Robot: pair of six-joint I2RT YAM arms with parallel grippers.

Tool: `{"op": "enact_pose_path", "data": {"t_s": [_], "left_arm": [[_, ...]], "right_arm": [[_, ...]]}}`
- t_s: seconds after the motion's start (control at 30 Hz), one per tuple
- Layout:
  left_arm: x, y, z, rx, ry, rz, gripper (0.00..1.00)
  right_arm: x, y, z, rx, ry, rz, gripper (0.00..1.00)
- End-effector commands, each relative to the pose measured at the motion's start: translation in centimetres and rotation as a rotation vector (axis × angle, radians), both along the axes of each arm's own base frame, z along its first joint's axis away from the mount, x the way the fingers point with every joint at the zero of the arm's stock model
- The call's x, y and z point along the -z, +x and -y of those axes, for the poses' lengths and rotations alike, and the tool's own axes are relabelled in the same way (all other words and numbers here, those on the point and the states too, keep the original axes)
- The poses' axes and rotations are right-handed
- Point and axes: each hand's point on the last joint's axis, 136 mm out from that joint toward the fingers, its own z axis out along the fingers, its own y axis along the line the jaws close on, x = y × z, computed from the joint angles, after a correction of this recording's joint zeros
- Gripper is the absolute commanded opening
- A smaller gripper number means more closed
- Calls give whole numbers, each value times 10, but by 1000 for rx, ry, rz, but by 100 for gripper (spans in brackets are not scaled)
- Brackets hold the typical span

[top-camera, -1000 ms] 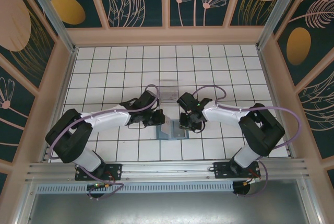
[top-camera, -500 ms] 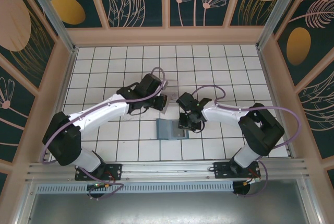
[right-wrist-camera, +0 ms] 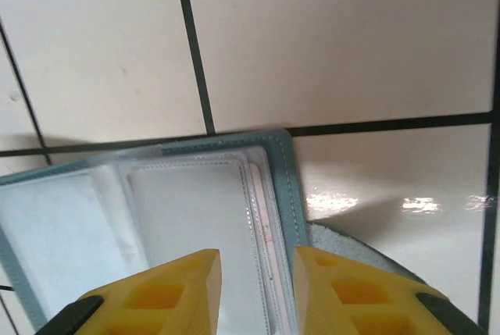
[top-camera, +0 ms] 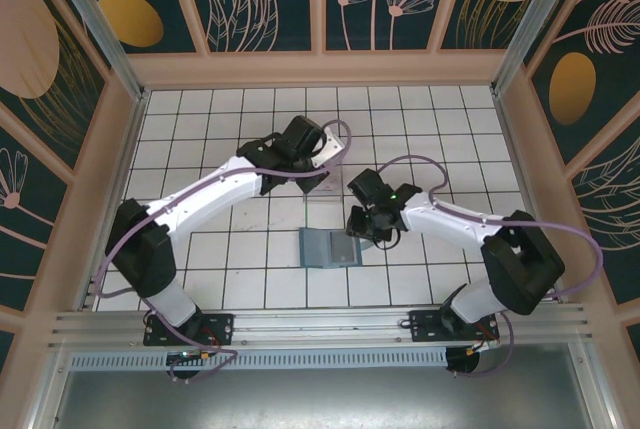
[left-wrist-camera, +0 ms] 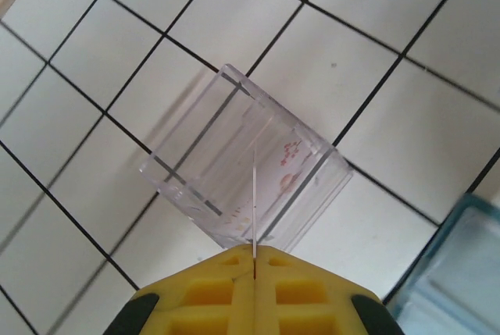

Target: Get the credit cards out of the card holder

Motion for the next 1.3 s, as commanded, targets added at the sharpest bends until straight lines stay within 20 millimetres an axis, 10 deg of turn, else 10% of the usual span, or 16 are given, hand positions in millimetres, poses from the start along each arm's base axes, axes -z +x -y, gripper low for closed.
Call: {"op": "enact_pose_path", "data": {"t_s": [0.0,0.6,1.27], "left_arm": [[15,-5,-2,195,167,-16,0],[75,-9,3,498,372,-219,0],[73,17,22,553,381,-201,0]], "right_arm": [[-2,-2,21,22,-46,17,31],[-11,-1,35,64,-13,44,29],[-9,-4,37,80,-12,30,28]]}}
